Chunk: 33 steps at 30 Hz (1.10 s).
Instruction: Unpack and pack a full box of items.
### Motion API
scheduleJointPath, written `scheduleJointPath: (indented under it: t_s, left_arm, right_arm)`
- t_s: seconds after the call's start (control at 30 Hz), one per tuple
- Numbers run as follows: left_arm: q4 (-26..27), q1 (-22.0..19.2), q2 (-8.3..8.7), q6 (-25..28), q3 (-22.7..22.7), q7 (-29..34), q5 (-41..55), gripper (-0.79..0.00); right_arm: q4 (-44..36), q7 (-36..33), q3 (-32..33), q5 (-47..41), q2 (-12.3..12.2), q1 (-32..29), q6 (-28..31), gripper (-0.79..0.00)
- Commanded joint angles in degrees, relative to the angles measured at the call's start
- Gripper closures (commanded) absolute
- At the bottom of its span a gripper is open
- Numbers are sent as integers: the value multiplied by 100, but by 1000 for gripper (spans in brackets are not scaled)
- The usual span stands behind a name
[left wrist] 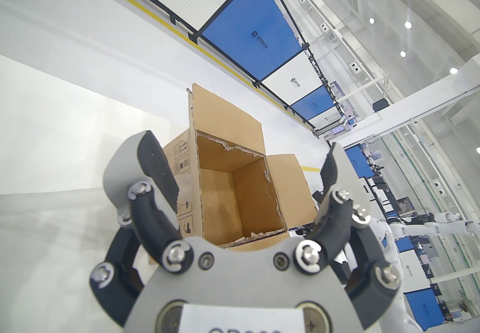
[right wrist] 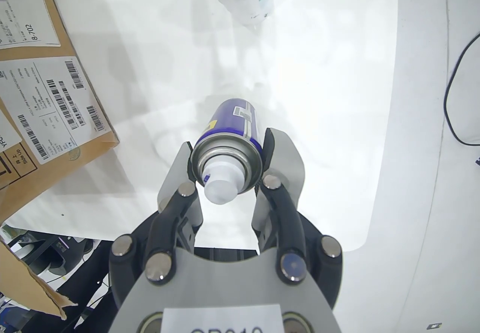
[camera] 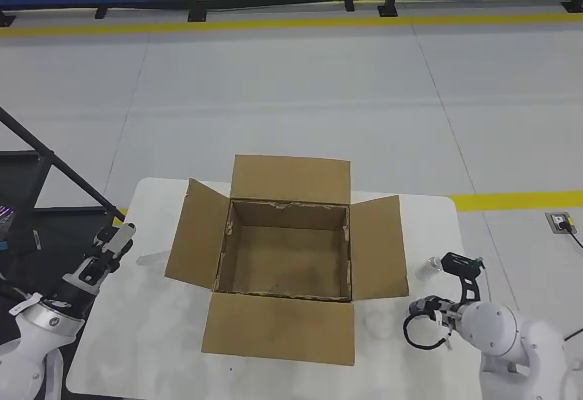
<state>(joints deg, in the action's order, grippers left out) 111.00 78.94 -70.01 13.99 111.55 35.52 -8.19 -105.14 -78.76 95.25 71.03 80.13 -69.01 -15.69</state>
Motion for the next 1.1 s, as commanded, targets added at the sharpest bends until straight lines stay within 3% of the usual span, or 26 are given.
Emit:
scheduleJointPath:
  t_s: [0.0,0.1,0.17,0.3,0.47,0.73,0.87,1.0,1.07]
  left_arm:
    - [0,0,0,0,0,0,0,-785]
    - [0,0,0,0,0,0,0,-785]
    - [0,0,0,0,0,0,0,-785]
    - [0,0,0,0,0,0,0,-785]
    - [0,0,0,0,0,0,0,-785]
    - [0,0,0,0,0,0,0,-785]
    - [0,0,0,0,0,0,0,-785]
    - [0,0,0,0,0,0,0,-785]
    - [0,0,0,0,0,0,0,-785]
  right_arm:
    - [50,15,-4,-33,-8,9,-11,-348]
    - [119,-13,-25,23,-24,35,-45,-379]
    - [155,-15,-45,43,-33,46,-60,-539]
    - [206,-8,-70,53,-52,69,-65,-616]
    - [121,61,-60,75,-76,84,-103,-770]
    - [-1406,169,254,337,-125,-235,-390,-785]
    - [-2143,476,483,-476,-123,-170,-264,-785]
    - [-1861,854,569,-2006,-120,288,301,-785]
    - [-1360,796,622,-2157,-161,539,598,-785]
